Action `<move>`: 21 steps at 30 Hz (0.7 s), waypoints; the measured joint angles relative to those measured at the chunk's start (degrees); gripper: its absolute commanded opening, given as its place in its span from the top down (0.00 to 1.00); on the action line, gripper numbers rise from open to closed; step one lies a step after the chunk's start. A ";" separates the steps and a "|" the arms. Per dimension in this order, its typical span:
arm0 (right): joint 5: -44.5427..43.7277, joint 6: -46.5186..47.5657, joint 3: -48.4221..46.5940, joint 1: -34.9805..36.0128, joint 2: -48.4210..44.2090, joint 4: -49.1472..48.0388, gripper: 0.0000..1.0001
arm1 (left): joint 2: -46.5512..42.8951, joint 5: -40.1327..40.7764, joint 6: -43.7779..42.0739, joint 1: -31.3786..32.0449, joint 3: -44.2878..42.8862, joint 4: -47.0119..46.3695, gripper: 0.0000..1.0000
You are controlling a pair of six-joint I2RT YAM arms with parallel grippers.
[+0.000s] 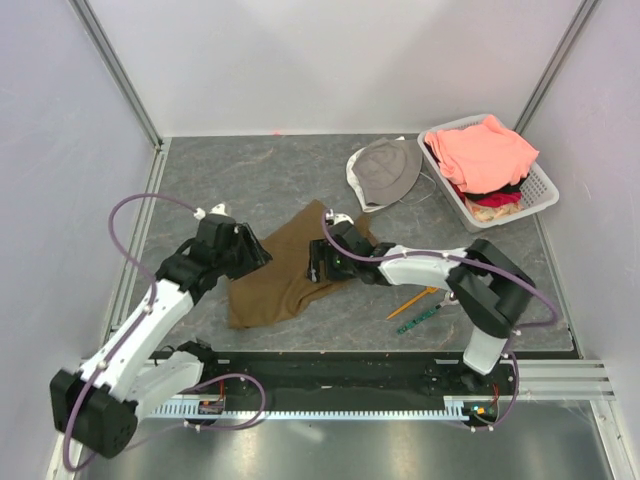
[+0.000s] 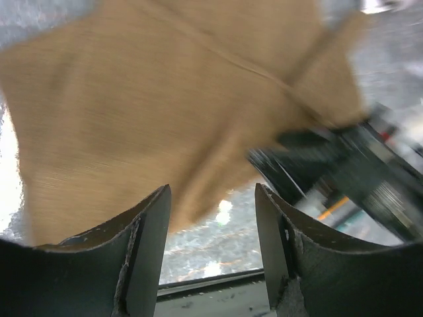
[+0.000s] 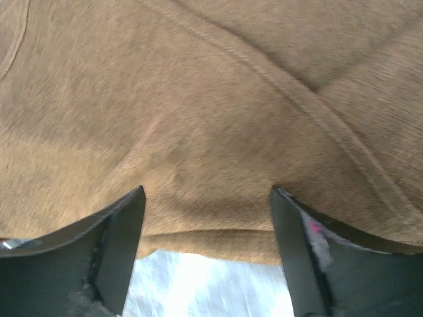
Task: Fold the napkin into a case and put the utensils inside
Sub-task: Move the crumpled napkin to the center of the board, then pick up the crumpled napkin from the center of the board.
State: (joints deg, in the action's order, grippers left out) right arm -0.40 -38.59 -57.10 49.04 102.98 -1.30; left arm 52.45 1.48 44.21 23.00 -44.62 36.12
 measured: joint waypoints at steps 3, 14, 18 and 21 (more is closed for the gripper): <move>-2.34 1.05 1.42 -0.17 -5.49 5.90 0.06 | 6.12 0.42 -0.11 0.00 -0.28 -0.74 0.41; -15.61 3.89 -15.08 -12.33 -4.90 21.81 0.09 | 28.26 6.40 -5.55 0.00 -11.30 -4.20 0.43; -18.01 5.60 -17.25 -14.88 -1.53 24.94 0.18 | 36.63 5.84 -6.67 0.00 -13.49 -5.44 0.44; -18.12 7.30 -18.23 -16.96 1.60 26.21 0.26 | 39.54 5.33 -6.80 0.00 -13.51 -5.75 0.40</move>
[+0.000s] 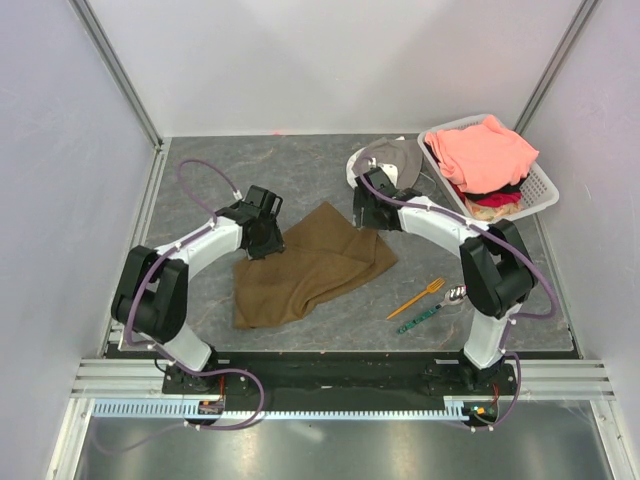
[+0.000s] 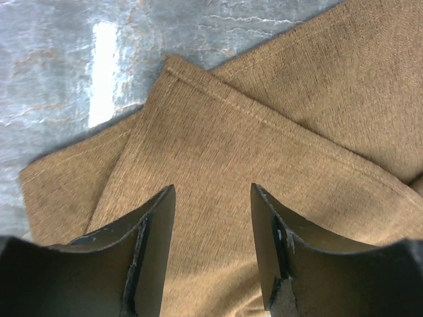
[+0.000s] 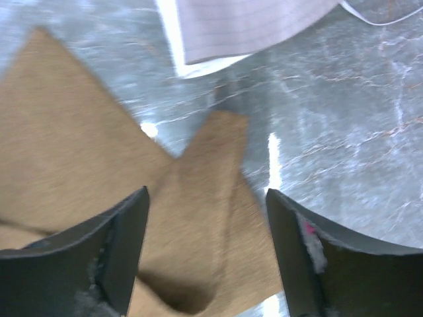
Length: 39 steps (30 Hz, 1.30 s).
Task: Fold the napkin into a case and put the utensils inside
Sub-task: Pick up the crumpled napkin from the center of the board.
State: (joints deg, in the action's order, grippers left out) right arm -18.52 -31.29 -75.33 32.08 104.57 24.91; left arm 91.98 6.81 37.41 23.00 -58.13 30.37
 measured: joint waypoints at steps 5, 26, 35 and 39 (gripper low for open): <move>1.42 2.12 -0.15 -3.69 3.08 -0.37 0.29 | 1.01 -1.01 0.00 0.00 -0.37 -1.31 0.38; 10.47 6.27 -0.04 -8.48 6.91 -7.08 0.33 | 14.71 6.56 -8.07 -1.18 -16.41 2.16 0.55; 12.79 6.45 -0.02 -8.57 8.11 -8.39 0.32 | 16.83 6.10 -12.70 -3.43 -18.27 4.48 0.53; 12.79 6.54 -0.02 -8.63 8.37 -8.59 0.31 | 18.60 5.70 -13.11 -3.72 -18.80 4.74 0.55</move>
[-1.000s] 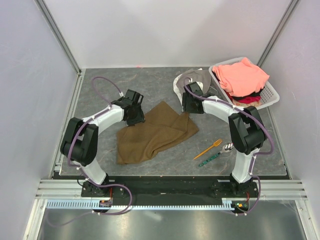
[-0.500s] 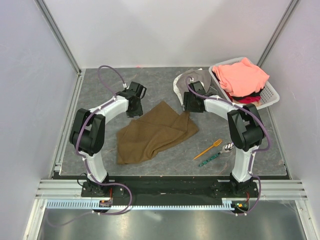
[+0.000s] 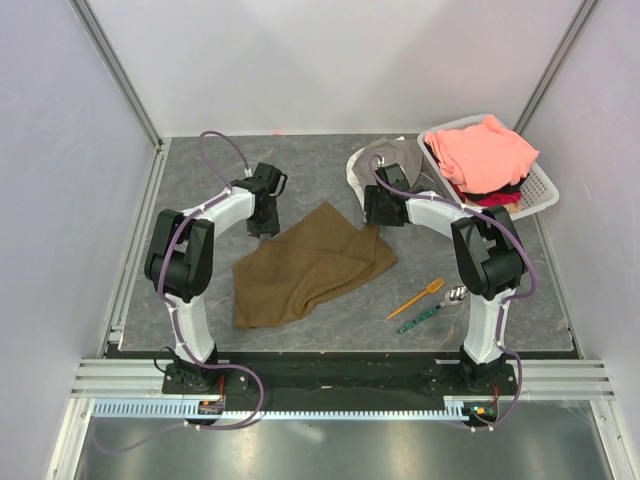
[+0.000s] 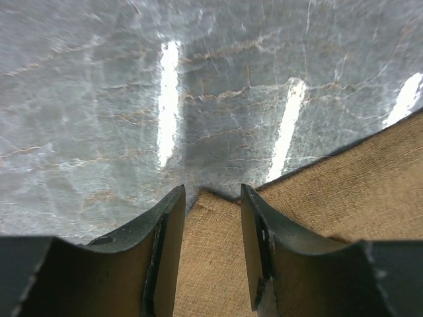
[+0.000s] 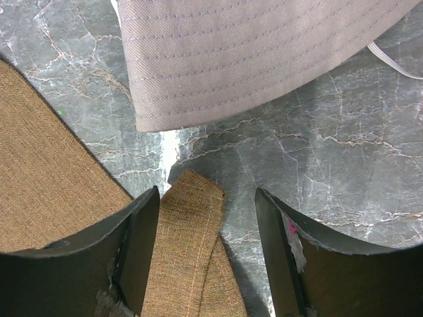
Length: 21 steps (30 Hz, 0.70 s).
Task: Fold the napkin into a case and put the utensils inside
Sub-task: Pick up the crumpled napkin from the center of the board.
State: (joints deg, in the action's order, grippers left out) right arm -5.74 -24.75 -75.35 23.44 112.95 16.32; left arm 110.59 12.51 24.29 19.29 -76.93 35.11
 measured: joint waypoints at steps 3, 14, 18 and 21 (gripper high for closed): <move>0.28 0.11 0.00 -0.07 0.11 0.00 0.31 | 0.66 -0.72 0.00 0.02 0.02 0.52 0.55; 0.98 0.15 -0.02 -0.11 0.42 -0.26 0.28 | 0.33 -1.09 0.02 0.04 1.73 -0.02 0.54; 1.03 0.15 -0.02 -0.11 0.55 -0.44 0.27 | 0.20 -1.36 0.02 0.04 1.97 -0.42 0.67; 1.07 0.13 -0.02 -0.11 0.59 -0.46 0.27 | 0.15 -2.03 0.04 0.07 2.19 -0.96 0.78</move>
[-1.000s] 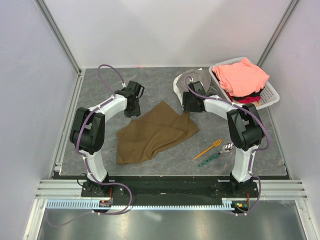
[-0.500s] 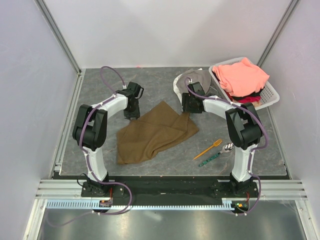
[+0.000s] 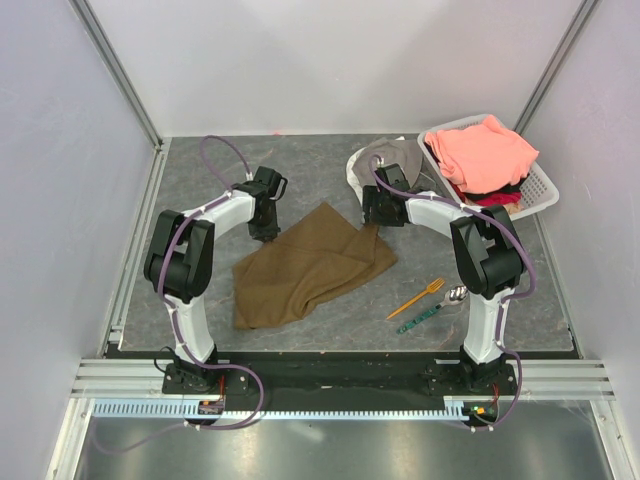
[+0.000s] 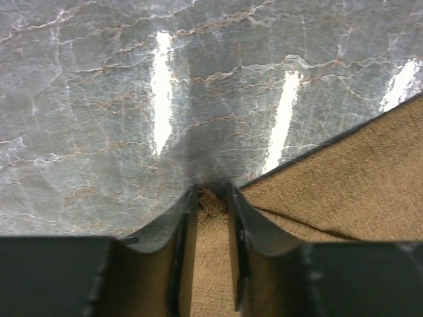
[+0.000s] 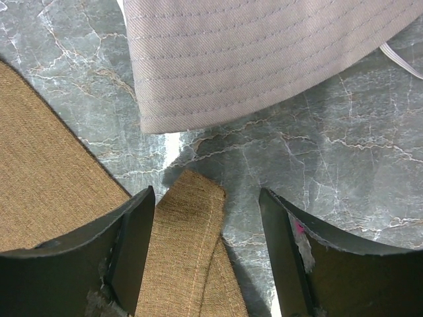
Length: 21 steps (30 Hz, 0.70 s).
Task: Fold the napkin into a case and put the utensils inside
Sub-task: Pick up the crumpled napkin from the center of the board.
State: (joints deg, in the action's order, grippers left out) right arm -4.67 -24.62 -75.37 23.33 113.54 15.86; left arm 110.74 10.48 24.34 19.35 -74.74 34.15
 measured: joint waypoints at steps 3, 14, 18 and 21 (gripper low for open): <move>0.13 -0.09 -0.04 0.00 0.04 -0.02 0.26 | -0.26 -0.22 0.00 0.02 0.35 -0.28 0.92; 1.62 -1.77 -0.44 -0.55 0.55 -1.05 0.44 | -4.31 -0.09 0.02 0.00 4.22 0.02 0.98; 3.45 -3.02 0.50 -0.72 0.55 -2.95 0.63 | -8.55 -0.15 0.04 0.00 5.75 0.26 0.98; 5.49 -4.15 0.98 -0.68 0.63 -3.74 0.89 | -12.33 -0.48 0.20 0.00 6.51 0.00 0.98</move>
State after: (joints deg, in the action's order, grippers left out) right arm 0.82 -28.77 -74.39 22.65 114.17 12.12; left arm 98.41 10.00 24.53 19.35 -68.23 34.15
